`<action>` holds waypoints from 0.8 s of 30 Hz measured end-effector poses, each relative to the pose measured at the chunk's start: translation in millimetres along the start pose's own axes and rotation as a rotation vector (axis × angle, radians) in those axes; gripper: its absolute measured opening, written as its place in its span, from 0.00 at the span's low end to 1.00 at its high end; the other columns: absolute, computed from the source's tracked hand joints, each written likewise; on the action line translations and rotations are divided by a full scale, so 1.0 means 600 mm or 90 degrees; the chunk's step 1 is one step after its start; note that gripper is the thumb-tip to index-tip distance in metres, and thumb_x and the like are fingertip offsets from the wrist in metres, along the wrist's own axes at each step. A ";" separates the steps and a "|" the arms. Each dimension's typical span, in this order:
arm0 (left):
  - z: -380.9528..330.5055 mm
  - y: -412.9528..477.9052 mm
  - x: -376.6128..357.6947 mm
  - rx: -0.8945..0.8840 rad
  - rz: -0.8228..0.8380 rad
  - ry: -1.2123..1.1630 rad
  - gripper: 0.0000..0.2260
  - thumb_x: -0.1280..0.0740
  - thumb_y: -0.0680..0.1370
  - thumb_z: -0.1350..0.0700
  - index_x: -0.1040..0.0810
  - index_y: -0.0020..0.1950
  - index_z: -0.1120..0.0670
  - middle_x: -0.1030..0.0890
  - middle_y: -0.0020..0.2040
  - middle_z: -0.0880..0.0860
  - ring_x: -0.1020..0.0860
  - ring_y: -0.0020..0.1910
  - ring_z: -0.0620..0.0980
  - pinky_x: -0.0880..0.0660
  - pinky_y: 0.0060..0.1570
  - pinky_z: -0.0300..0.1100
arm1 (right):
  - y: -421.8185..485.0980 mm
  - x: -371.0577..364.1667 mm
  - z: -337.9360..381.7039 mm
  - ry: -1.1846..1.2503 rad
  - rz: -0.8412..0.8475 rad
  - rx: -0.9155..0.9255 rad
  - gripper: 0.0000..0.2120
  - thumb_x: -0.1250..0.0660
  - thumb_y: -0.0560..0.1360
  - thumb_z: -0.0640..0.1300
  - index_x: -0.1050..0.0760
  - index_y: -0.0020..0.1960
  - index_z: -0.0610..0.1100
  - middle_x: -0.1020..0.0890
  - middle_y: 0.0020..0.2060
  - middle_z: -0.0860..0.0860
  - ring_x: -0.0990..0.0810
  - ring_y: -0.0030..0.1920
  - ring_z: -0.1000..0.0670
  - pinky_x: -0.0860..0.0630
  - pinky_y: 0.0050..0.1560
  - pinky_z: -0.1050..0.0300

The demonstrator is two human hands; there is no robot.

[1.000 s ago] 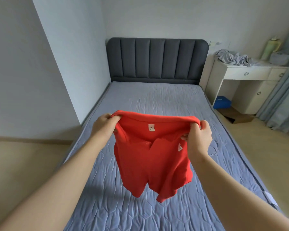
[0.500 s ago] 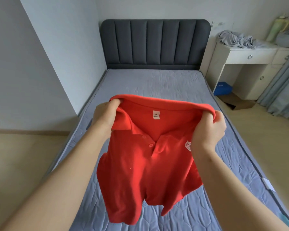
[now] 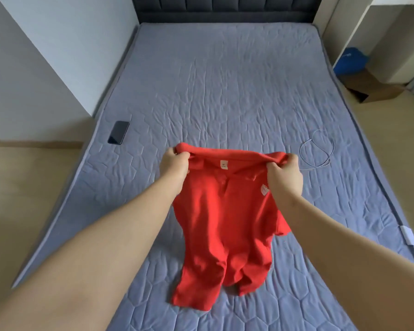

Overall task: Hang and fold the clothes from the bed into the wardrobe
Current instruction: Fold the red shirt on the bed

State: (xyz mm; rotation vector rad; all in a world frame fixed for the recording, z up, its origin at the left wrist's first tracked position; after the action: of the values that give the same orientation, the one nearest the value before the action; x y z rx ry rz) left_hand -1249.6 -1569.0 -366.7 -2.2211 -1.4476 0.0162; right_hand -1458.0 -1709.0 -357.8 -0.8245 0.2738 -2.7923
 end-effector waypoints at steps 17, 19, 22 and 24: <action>0.503 0.021 -0.148 0.020 0.425 0.544 0.31 0.36 0.76 0.55 0.45 0.76 0.51 0.43 0.76 0.49 0.40 0.72 0.46 0.44 0.63 0.32 | -0.043 -0.195 -0.494 -0.137 0.288 -0.211 0.39 0.34 0.72 0.43 0.51 0.77 0.49 0.44 0.75 0.49 0.42 0.74 0.49 0.42 0.71 0.53; 0.562 0.014 -0.142 0.059 0.398 0.567 0.30 0.37 0.76 0.56 0.44 0.76 0.51 0.41 0.75 0.51 0.38 0.72 0.48 0.42 0.65 0.37 | -0.053 -0.202 -0.549 -0.102 0.255 -0.278 0.37 0.34 0.73 0.45 0.49 0.76 0.46 0.40 0.74 0.46 0.38 0.72 0.46 0.41 0.72 0.50; 0.642 0.001 -0.120 0.137 0.332 0.591 0.28 0.38 0.77 0.56 0.44 0.75 0.51 0.36 0.73 0.54 0.33 0.69 0.52 0.37 0.63 0.40 | -0.071 -0.213 -0.619 -0.055 0.201 -0.364 0.35 0.34 0.74 0.49 0.45 0.75 0.43 0.36 0.72 0.45 0.34 0.70 0.43 0.39 0.70 0.45; 0.677 -0.011 -0.106 0.158 0.290 0.599 0.27 0.39 0.78 0.56 0.43 0.75 0.53 0.35 0.73 0.55 0.34 0.69 0.53 0.37 0.63 0.41 | -0.078 -0.215 -0.652 -0.051 0.157 -0.415 0.33 0.32 0.73 0.49 0.42 0.72 0.41 0.32 0.68 0.42 0.31 0.66 0.40 0.35 0.68 0.43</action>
State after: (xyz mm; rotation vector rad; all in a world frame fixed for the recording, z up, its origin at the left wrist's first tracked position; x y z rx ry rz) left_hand -1391.4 -1464.0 -738.2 -1.8700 -0.4017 -0.5792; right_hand -1575.6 -1585.7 -735.4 -0.9411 1.2199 -2.4329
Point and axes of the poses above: each hand's wrist, its own y-axis towards the middle knuckle, its own x-axis out of the back of the hand, z = x × y, the point moved 5 cm from there along y, towards the middle knuckle
